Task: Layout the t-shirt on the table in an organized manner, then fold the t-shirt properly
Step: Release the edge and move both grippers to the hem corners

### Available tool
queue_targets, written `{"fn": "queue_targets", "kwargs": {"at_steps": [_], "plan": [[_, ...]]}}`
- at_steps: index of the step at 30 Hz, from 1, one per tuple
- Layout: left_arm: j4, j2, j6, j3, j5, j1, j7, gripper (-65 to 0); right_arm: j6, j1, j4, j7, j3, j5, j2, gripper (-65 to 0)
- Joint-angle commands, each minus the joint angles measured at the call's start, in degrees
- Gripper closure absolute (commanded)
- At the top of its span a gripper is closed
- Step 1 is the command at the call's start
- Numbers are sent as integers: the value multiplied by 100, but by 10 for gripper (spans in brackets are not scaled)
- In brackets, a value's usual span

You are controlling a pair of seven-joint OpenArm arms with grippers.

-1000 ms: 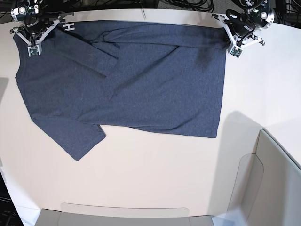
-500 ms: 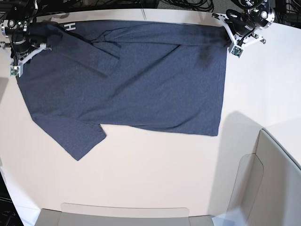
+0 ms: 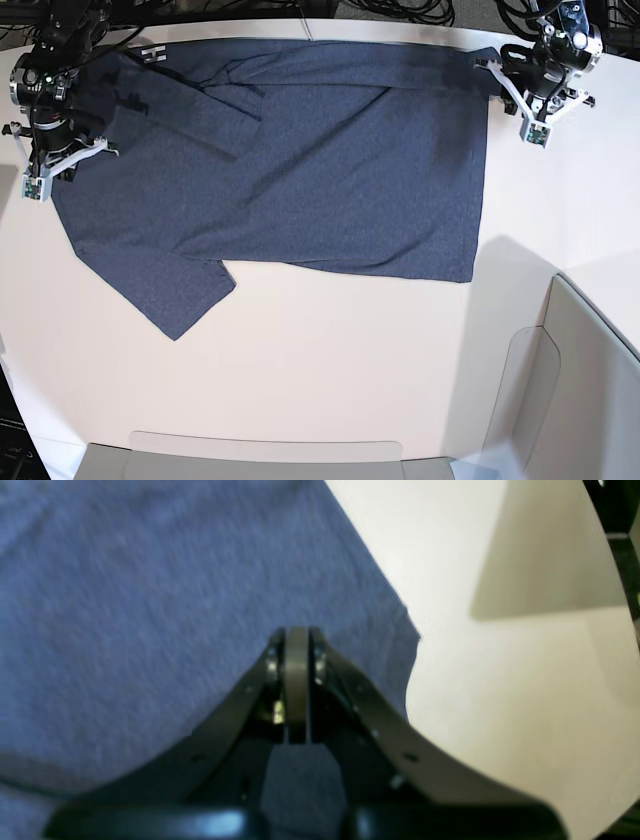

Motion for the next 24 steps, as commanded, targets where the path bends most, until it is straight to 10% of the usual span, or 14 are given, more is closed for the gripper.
{"fn": "queue_targets", "kwargs": {"at_steps": [1, 9, 13, 24], "plan": [[95, -76, 10, -48, -28, -179, 18, -151, -11, 153, 102, 144, 22, 18, 59, 0], [7, -102, -8, -444, -36, -2121, 1108, -189, -11, 989, -39, 135, 22, 1, 103, 0], [-309, -225, -377, -444, -45, -3071, 1671, -268, -11, 1349, -444, 135, 22, 9, 182, -101], [-4107, -638, -773, -1622, -1469, -5031, 2106, -281, 7, 1903, -1279, 135, 743, 458, 244, -186]]}}
